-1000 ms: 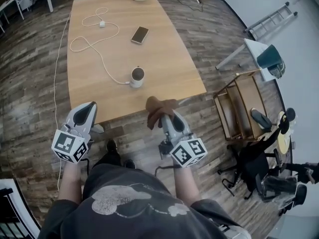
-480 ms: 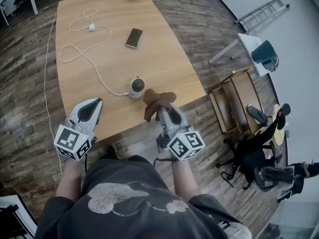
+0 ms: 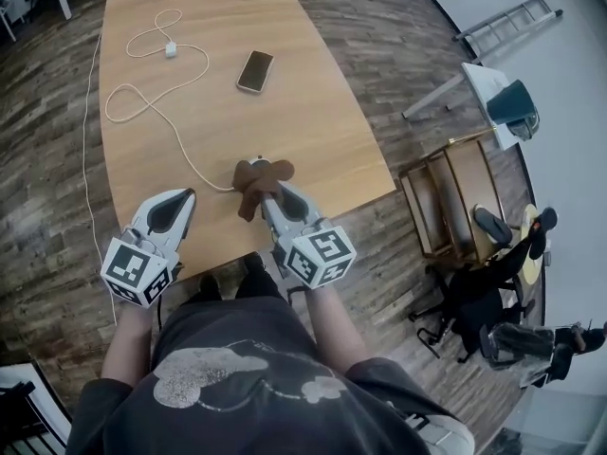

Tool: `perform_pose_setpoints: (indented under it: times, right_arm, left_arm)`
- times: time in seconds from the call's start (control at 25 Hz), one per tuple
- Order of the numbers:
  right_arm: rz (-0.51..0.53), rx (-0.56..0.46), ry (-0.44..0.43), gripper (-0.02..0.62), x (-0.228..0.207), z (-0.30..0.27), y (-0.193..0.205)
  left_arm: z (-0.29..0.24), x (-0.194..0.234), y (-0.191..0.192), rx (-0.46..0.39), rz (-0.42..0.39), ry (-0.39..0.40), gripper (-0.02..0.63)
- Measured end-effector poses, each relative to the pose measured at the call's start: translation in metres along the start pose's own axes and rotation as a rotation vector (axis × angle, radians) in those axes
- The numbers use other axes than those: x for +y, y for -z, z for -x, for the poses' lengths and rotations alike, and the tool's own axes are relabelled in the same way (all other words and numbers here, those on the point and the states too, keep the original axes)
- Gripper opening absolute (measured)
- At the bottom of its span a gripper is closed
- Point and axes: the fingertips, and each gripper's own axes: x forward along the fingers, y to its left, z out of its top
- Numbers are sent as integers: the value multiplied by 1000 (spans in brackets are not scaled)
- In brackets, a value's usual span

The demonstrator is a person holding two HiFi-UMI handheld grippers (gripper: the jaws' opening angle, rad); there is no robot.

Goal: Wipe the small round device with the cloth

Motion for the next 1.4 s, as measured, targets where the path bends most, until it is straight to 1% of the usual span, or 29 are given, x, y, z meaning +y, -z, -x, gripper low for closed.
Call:
perform_pose_setpoints:
  times: [0.08,0.2,0.28,0.56,0.76,0.96,1.04,1.08,1.24,1.32,1.4]
  right_arm:
    - [5,39,-15,54,-6,-10,6]
    - [32,103,-14,54,-24,-20,14]
    - [26,125,-17,54,-37,-24,17]
    - [-75,130,32,54,-94,-27,17]
    - [-73,164,87,54,-129,-26,26]
    - [-86,184,107,54,-146,-21,30]
    - [-77,174,82,54,-140,-18,25]
    - [-69,158,53,54,-133,-15,19]
    - [-58,74,-105,54,-89,-2,0]
    - [-75,72,-154,54,-73,0,6]
    - [-69,102,-172,54,-63,-2,21]
  left_arm:
    - [-4,1,2,-1,11,-30,18]
    - [-14,-1,4,7,24,-59,18]
    - [-21,-2,5,11,28,-74,18]
    - [-36,-2,2,15,18,-119,18]
    - [-37,9,0,10,15,-166,18]
    - [-38,15,1,0,33,-195,18]
    - [-38,14,1,-3,39,-197,18]
    - [-37,14,1,-5,41,-198,18]
    - [-32,14,2,-9,50,-205,18]
    - [-32,12,6,-3,58,-201,18]
    - [-33,10,11,4,68,-193,18]
